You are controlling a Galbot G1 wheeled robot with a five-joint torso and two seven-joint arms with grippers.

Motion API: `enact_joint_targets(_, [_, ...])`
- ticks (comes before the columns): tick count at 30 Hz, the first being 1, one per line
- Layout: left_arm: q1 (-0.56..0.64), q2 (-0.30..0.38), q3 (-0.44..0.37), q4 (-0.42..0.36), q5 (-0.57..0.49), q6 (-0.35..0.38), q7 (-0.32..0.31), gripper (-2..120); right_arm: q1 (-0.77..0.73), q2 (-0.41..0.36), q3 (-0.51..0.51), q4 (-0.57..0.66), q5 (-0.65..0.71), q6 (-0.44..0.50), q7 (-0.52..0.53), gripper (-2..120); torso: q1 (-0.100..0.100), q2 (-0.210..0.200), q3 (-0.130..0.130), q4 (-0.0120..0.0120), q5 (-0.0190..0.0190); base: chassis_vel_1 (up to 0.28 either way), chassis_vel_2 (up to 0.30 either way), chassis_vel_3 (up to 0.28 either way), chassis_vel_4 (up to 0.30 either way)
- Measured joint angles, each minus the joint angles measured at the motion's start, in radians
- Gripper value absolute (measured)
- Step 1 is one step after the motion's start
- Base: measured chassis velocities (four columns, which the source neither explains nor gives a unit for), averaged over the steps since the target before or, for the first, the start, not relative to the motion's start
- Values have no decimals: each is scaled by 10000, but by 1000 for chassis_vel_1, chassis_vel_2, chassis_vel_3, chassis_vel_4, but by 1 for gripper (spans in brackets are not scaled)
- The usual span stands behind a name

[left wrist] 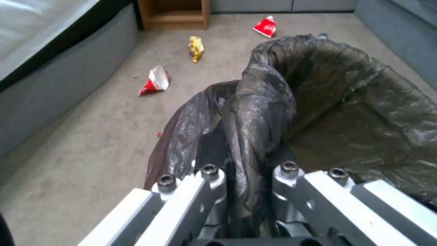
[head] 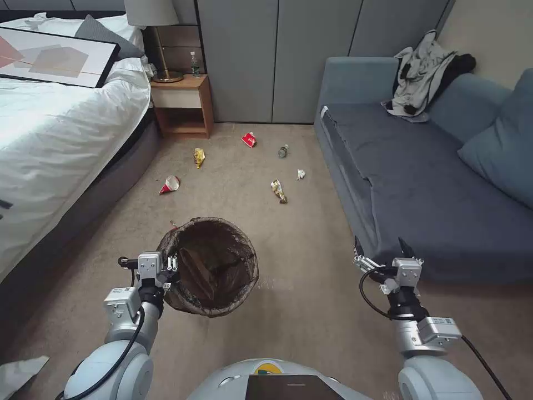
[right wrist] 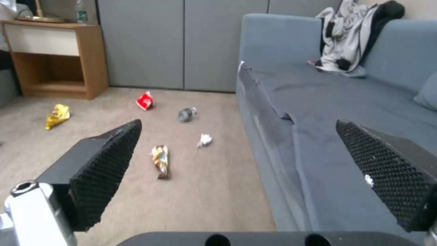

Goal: Pick up the trash bin, then pick up the garbage from the floor and place it into the trash bin.

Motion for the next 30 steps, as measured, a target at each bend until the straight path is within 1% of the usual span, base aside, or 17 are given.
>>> enact_joint_targets(1, [9,0,-8,-1,0,0,0,7,-2,-3,-10,6,-1,0,0,100,0,0,-2,-1,5,-204,206,198,-212])
enact_joint_targets(4, [11,1,-12,0,-3,-1,1,7,-5,-11,-29,24,-5,0,0,100,0,0,-1,-5,-3,-207,184,193,-209])
enact_joint_targets(6, [10,1,-12,0,-5,-1,1,7,-2,-17,-40,32,-8,0,-2,100,0,0,-1,-2,6,-184,185,184,-198])
enact_joint_targets(7, [6,0,-13,0,-6,-1,1,7,1,-19,-41,36,-10,-1,-3,100,0,0,-2,1,2,-152,184,206,-189])
enact_joint_targets(15, [-19,-2,-17,0,-18,-1,6,7,12,-9,-42,22,-13,-3,-4,100,0,0,-2,-5,1,-197,193,197,-191])
enact_joint_targets(16, [-20,-2,-19,-1,-20,-1,6,7,22,-8,-47,17,-13,-3,-5,100,0,0,-3,-2,6,-209,211,222,-200])
enact_joint_targets(17, [-28,-1,-26,0,-28,-1,6,7,29,-7,-56,16,-13,-4,-6,100,0,0,-2,1,3,-206,211,193,-186])
enact_joint_targets(19, [-33,1,-34,0,-33,0,5,7,34,-5,-61,13,-13,-5,-7,100,0,0,-2,0,0,-206,211,193,-186])
enact_joint_targets(22, [-65,8,-55,-1,-50,2,4,7,52,-1,-82,0,-15,-5,-4,100,0,0,-3,-1,4,-213,195,212,-209])
enact_joint_targets(24, [-91,9,-54,0,-62,5,9,7,61,6,-89,-9,-17,-5,0,100,0,0,-3,-5,0,-218,208,206,-212])
enact_joint_targets(26, [-100,6,-45,0,-64,6,9,7,67,11,-90,-25,-18,-6,1,100,0,0,-2,1,5,-222,221,210,-211])
enact_joint_targets(30, [-116,5,-38,0,-63,8,6,7,69,20,-81,-38,-21,-5,6,100,0,0,-2,-1,3,-206,230,208,-212])
